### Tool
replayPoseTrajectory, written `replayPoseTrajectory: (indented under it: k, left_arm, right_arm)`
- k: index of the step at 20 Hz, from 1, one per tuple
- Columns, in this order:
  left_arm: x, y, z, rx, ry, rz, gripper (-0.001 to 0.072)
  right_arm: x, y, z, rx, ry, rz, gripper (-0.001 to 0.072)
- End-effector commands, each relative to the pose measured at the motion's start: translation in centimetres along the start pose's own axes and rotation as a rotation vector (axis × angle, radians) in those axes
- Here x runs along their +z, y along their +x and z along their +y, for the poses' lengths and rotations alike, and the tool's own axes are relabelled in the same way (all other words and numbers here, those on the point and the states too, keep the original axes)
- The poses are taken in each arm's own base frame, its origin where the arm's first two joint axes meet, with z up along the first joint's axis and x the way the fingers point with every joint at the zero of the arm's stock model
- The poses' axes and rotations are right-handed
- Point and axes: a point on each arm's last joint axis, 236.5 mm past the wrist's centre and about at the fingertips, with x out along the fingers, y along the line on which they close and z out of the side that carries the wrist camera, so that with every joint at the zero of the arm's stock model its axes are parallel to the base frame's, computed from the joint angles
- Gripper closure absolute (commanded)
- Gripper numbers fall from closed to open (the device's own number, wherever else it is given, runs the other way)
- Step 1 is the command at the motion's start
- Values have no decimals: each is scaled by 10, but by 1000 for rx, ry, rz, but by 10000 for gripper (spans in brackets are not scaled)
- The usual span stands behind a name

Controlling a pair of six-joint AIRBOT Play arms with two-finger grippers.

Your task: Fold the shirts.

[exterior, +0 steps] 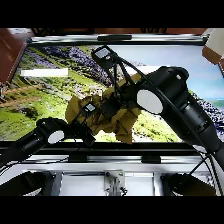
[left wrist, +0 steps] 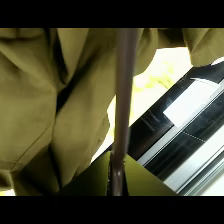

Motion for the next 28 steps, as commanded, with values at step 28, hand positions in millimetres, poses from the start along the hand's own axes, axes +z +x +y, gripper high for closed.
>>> replayPoseTrajectory:
  k: [28]
  left_arm:
    - [-15, -2, -3, -14, 98, 74, 660]
  right_arm:
    - [-29, 73, -182, 9, -1054, 116, 169]
